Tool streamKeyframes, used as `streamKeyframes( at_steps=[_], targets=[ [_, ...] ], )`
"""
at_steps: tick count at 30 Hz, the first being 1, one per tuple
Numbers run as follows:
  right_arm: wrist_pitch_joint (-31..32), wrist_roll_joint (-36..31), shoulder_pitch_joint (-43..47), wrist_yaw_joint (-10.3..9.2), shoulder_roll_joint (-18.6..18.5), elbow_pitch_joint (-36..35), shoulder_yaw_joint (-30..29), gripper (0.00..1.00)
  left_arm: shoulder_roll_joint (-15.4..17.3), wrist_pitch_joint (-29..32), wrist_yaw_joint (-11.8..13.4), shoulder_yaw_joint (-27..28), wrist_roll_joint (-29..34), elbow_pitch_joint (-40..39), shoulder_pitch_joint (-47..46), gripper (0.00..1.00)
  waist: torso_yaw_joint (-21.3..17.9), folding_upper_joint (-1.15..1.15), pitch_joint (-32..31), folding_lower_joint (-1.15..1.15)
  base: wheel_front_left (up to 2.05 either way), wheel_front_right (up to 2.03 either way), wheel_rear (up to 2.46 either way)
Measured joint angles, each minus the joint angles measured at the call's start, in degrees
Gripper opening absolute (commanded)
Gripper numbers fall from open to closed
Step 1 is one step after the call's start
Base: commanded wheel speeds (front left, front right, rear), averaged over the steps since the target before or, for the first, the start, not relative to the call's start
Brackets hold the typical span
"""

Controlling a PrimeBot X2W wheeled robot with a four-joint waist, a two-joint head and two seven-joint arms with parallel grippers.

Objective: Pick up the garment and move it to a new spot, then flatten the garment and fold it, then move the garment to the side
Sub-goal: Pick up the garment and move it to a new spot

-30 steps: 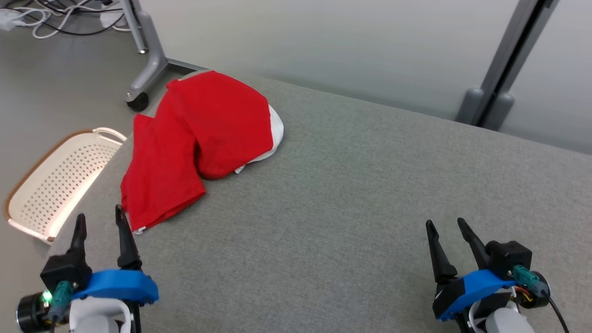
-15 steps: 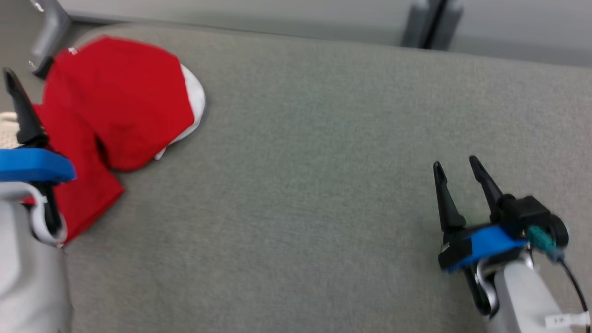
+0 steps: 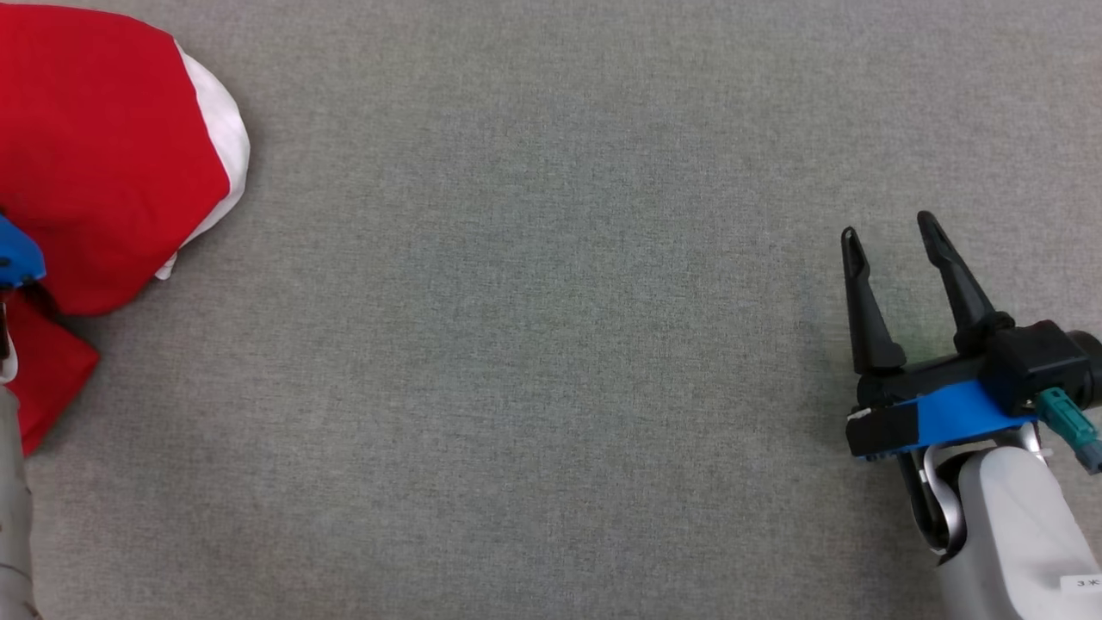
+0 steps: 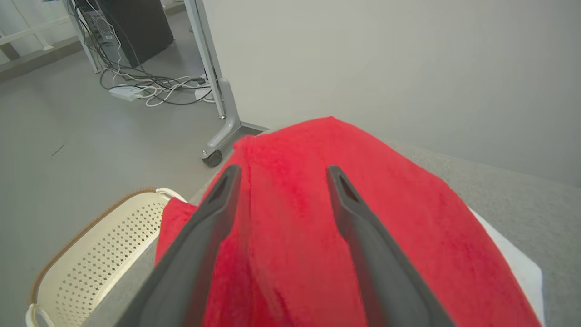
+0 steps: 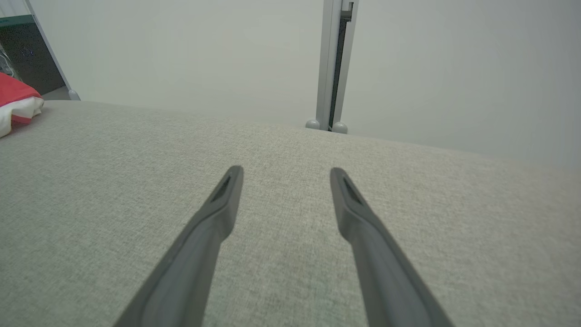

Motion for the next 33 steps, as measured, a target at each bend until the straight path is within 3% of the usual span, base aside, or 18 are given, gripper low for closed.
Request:
streamKeyframes(
  at_steps=[9,10,11,14,21,26,33],
  targets=[
    [0.00,0.07,0.03,0.00,-0.68,-1.65,-0.26,1.00,0.05,8.54,-1.11,-0.37,-2.81,11.03,-3.12,1.00,0.55,-0.01,1.14,-0.01,0.00,0.00,0.00],
    [0.00,-0.07,0.04,0.00,-0.70,-1.64,-0.21,1.00,-0.20,9.60,-1.34,-0.47,-3.24,11.93,-3.48,0.35,0.77,-0.01,1.14,-0.01,0.00,0.00,0.00],
    [0.00,-0.10,0.04,0.00,-0.70,-1.63,-0.11,1.00,-0.41,10.21,-1.49,-0.65,-3.56,12.65,-3.73,0.00,0.94,-0.01,1.14,-0.01,0.00,0.00,0.00],
    [0.00,-0.09,0.04,0.00,-0.63,-1.46,0.53,1.00,-0.74,11.38,-1.65,-1.97,-4.03,13.78,-4.18,0.00,1.27,-0.01,0.79,-0.01,0.00,0.00,0.00],
    [0.00,0.45,0.49,0.00,0.02,0.09,1.60,1.00,-0.21,4.45,-1.96,-5.34,-5.77,11.57,-4.18,0.00,1.42,-0.01,-2.24,-0.01,0.00,0.00,0.00],
    [0.00,1.21,1.27,0.00,0.63,1.47,1.62,1.00,1.51,-3.86,-1.96,-9.98,-6.28,5.66,-5.64,0.00,1.08,-0.02,-5.35,-0.02,0.00,0.00,0.00],
    [0.00,2.54,2.01,0.00,2.16,3.15,1.45,1.00,1.72,-7.46,-1.96,-16.28,-6.17,-6.92,-10.54,0.00,-1.13,-0.03,-9.17,-0.02,0.00,0.00,0.00]
  ],
)
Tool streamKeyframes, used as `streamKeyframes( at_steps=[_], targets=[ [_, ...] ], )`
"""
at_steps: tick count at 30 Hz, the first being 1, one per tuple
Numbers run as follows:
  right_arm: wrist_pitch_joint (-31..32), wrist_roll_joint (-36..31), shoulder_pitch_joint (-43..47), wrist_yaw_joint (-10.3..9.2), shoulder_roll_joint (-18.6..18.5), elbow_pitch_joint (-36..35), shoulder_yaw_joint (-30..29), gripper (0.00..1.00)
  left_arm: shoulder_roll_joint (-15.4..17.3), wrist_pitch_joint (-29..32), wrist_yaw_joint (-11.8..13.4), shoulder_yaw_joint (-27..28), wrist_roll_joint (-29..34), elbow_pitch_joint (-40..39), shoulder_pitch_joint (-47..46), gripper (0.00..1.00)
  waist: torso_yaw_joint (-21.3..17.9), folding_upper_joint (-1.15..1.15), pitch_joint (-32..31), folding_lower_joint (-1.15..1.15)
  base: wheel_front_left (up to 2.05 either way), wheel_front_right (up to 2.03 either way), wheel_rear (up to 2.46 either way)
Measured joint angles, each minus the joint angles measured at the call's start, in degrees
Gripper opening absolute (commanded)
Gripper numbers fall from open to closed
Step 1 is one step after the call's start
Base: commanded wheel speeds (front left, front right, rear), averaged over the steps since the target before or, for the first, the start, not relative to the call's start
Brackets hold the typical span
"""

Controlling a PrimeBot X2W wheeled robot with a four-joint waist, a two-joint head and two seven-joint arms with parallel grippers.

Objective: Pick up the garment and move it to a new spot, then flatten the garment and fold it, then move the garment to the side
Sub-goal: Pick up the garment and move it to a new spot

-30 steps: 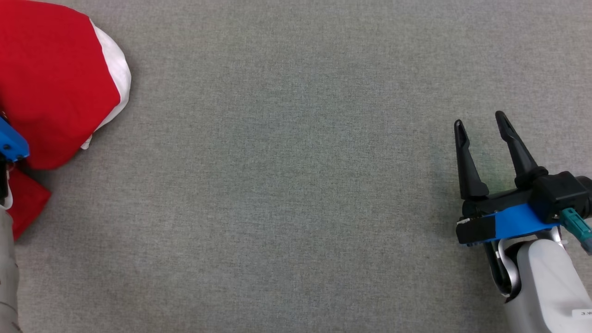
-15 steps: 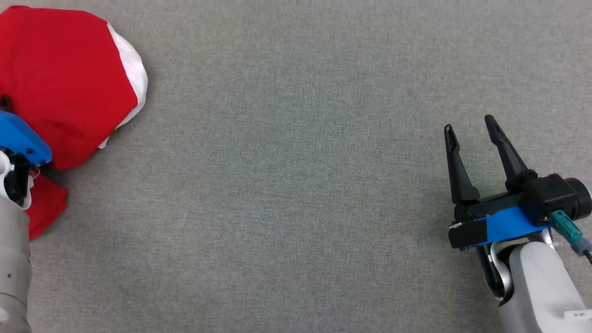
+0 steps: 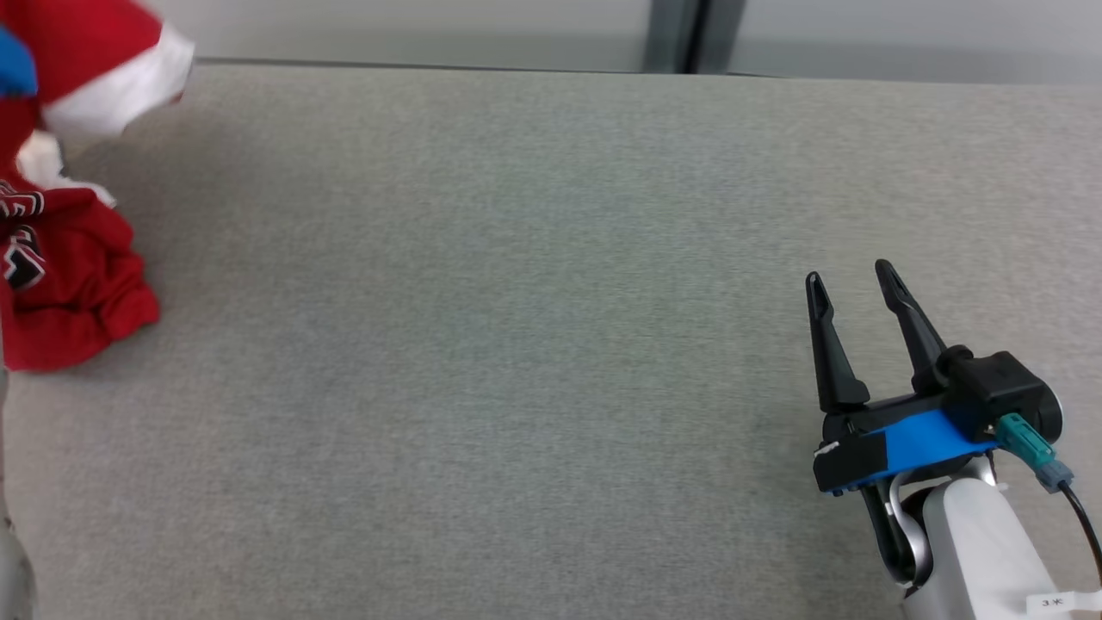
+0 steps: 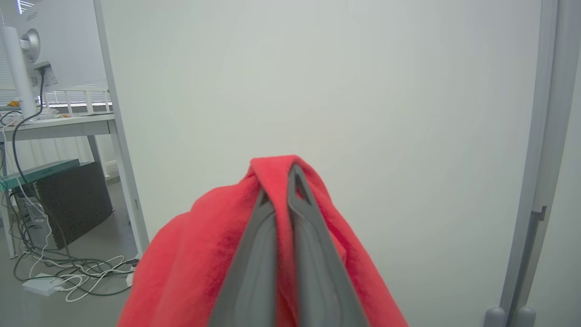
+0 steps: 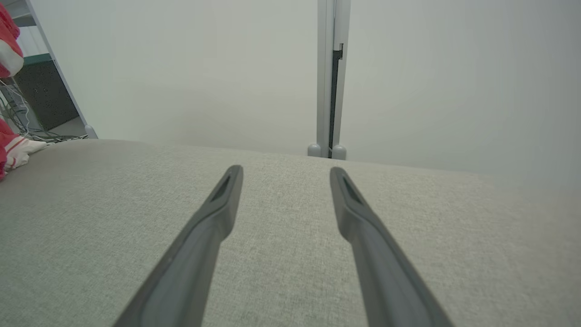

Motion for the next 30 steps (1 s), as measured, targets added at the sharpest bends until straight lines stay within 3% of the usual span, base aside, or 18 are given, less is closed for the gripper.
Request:
streamKeyframes(
  at_steps=[8,12,20,30],
  targets=[
    [0.00,3.31,0.84,0.00,0.86,0.30,0.24,1.00,-1.86,3.70,-0.04,-9.65,-0.26,-21.36,-4.78,0.00,-7.47,0.00,-1.27,0.00,0.00,0.00,0.00],
    [0.00,5.89,0.94,0.00,0.87,0.32,0.49,1.00,-4.09,6.56,-0.10,-13.18,-1.47,-26.42,-5.37,0.00,-11.43,0.00,-1.38,0.01,0.00,0.00,0.00],
    [0.00,7.55,1.93,0.00,0.85,0.33,0.43,1.00,-8.61,8.75,-0.10,-18.56,-3.03,-30.17,-1.10,0.00,-16.82,0.00,-2.36,0.01,0.00,0.00,0.00],
    [0.00,7.56,2.08,0.00,0.89,0.68,0.12,1.00,-13.96,5.91,1.42,-23.93,-5.79,-25.20,18.22,0.00,-17.84,0.00,-3.19,0.01,0.00,0.00,0.00]
  ],
)
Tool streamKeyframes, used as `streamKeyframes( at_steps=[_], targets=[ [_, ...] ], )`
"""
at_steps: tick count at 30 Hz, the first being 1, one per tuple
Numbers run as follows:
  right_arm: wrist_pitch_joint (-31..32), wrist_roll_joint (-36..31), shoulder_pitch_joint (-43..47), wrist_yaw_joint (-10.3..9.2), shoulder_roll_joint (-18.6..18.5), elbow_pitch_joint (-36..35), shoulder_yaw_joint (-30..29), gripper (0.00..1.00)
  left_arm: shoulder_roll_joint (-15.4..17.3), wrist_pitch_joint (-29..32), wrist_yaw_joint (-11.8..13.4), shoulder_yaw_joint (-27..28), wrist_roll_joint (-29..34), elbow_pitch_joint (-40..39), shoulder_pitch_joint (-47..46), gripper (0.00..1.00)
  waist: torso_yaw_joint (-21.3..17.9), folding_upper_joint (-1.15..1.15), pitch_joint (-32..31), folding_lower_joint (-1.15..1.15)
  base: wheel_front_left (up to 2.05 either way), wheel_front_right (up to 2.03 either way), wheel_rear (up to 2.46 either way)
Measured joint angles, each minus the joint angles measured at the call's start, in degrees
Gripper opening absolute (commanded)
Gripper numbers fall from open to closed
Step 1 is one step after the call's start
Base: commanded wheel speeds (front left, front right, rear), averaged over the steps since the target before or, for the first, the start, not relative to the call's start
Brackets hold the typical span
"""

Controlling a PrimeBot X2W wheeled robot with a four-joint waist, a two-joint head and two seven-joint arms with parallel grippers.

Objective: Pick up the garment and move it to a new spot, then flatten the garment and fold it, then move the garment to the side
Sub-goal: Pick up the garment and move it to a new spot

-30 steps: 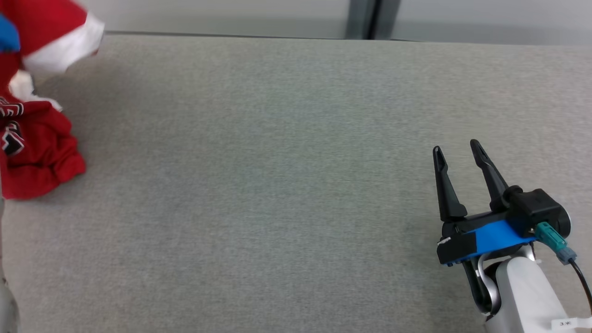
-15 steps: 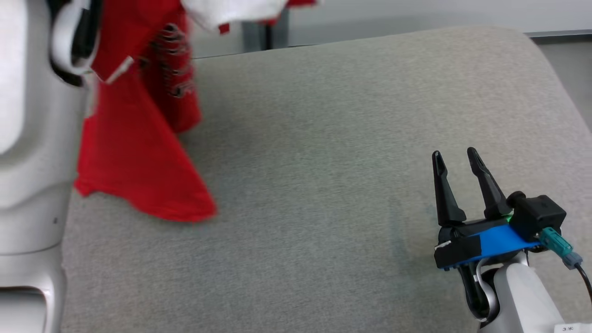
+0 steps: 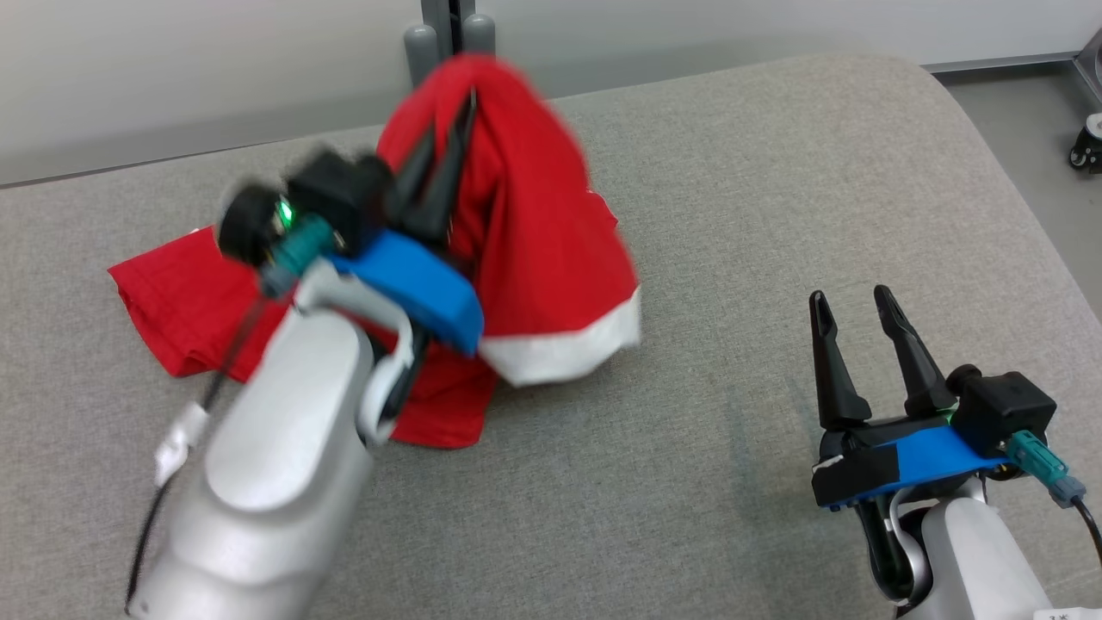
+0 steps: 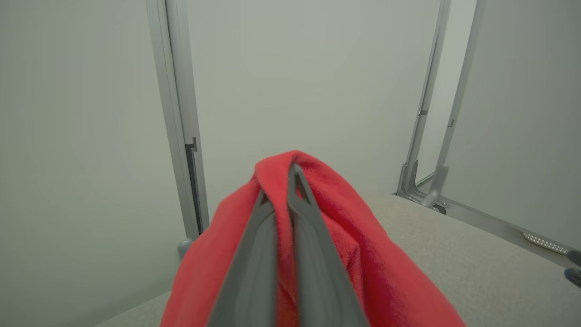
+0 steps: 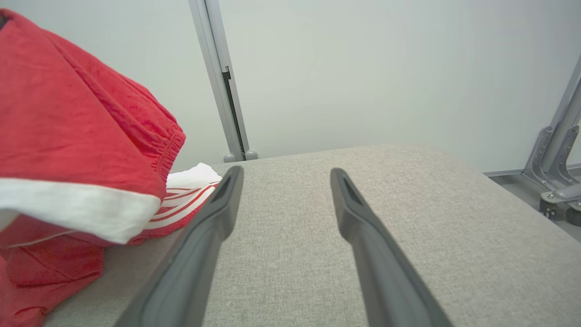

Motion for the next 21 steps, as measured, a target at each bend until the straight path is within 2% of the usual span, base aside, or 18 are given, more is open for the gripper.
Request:
streamKeyframes(
  at_steps=[7,8,9,10,16,21],
  targets=[
    [0.00,-0.11,-0.06,0.00,-0.01,0.56,0.14,1.00,-1.22,-3.38,0.64,-3.58,0.30,11.45,10.05,0.00,0.52,0.00,0.15,0.00,0.00,0.00,0.00],
    [0.00,-0.13,-0.05,0.00,0.00,0.68,0.18,1.00,-1.62,-3.76,0.58,-3.88,0.20,12.90,10.63,0.21,0.74,0.00,0.10,0.00,0.00,0.00,0.00],
    [0.00,-0.14,-0.06,0.00,-0.02,0.84,0.15,1.00,-2.03,-4.04,0.56,-4.53,0.25,14.29,10.88,0.69,1.02,0.01,-0.01,0.00,0.00,0.00,0.00],
    [0.00,-0.13,-0.06,0.00,-0.01,1.02,0.30,1.00,-2.24,-4.55,0.43,-5.02,0.56,15.44,10.94,1.00,1.23,0.01,-0.15,0.00,0.00,0.00,0.00],
    [-0.01,-0.23,0.96,0.00,0.01,1.37,-0.05,1.00,-3.02,-7.90,1.20,-4.31,1.68,15.19,10.14,1.00,3.36,0.01,-2.60,0.00,0.00,0.00,0.00],
    [0.00,-0.66,2.62,0.00,0.00,1.74,-0.79,1.00,-2.44,-8.13,3.03,2.12,2.48,6.05,11.56,1.00,6.15,0.01,-4.23,0.00,0.00,0.00,0.00]
  ],
)
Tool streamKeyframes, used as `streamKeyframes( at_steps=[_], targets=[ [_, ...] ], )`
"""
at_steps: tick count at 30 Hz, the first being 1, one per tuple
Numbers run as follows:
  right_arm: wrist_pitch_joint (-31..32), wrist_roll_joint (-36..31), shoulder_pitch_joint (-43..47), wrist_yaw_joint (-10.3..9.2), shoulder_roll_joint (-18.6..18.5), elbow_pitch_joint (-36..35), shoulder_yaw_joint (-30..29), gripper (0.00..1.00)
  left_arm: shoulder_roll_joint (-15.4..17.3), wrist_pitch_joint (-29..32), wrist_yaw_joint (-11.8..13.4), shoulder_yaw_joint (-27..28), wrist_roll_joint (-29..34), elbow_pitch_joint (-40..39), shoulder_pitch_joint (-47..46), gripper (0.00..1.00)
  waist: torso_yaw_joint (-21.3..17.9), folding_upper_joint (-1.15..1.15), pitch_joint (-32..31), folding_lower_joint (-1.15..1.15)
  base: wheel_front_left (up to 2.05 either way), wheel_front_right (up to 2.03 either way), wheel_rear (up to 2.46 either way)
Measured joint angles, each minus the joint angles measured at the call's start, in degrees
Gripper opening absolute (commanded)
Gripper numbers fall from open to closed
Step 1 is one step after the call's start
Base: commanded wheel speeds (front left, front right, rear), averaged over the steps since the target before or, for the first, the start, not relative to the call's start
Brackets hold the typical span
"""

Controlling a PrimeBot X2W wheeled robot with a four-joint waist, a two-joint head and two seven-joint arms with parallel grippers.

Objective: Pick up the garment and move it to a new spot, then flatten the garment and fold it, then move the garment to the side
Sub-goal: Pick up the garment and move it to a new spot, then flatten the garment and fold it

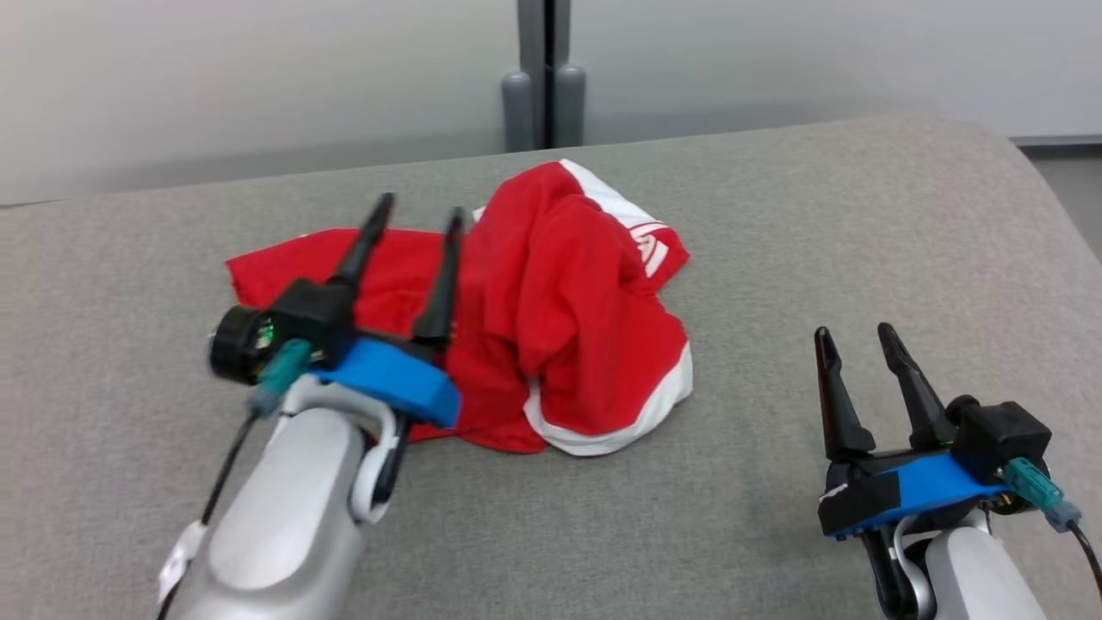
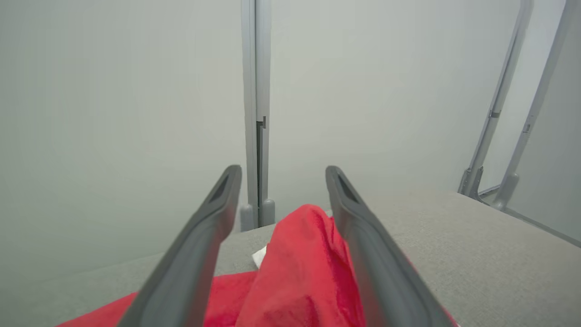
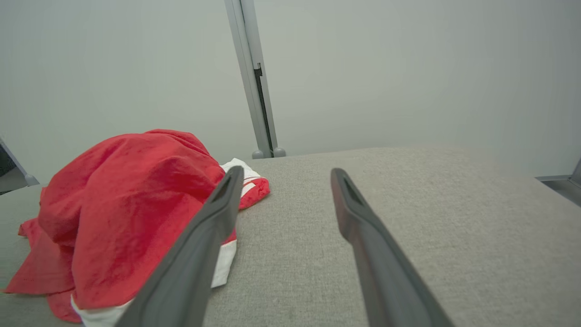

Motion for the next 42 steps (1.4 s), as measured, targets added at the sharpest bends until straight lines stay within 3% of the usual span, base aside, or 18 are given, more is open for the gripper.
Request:
streamKeyframes(
  at_steps=[8,14,19,32,39,42],
  targets=[
    [-0.01,-1.07,0.59,0.00,0.04,-0.55,-0.88,1.00,2.68,-0.04,2.81,13.82,4.99,-14.41,10.30,1.00,4.39,0.00,-0.79,0.00,0.00,0.00,0.00],
    [-0.01,-1.64,1.09,0.00,0.05,-0.40,-1.48,1.00,2.24,-0.04,2.75,21.00,8.34,-18.30,18.29,1.00,6.75,0.00,-2.04,0.00,0.00,0.00,0.00],
    [0.00,-2.05,3.40,0.00,0.05,0.43,-1.69,1.00,0.41,-0.04,0.47,25.75,11.06,-18.69,27.80,1.00,7.03,0.00,-4.14,0.00,0.00,0.00,0.00],
    [0.00,-2.25,5.64,0.00,0.03,1.79,-2.35,1.00,-2.48,-0.04,-1.87,28.49,12.83,-16.29,30.93,1.00,7.53,0.00,-5.52,0.01,0.00,0.00,0.00],
    [0.00,-2.18,5.22,0.00,0.05,1.83,-1.27,1.00,-2.99,-0.04,-2.85,29.48,13.51,-15.68,29.45,1.00,6.20,0.01,-5.11,0.00,0.00,0.00,0.00],
    [-0.01,-2.03,4.14,0.00,0.04,1.90,-0.77,1.00,-3.22,-0.04,-3.31,27.17,14.13,-15.86,25.23,1.00,5.28,0.01,-4.37,0.02,0.00,0.00,0.00]
  ],
)
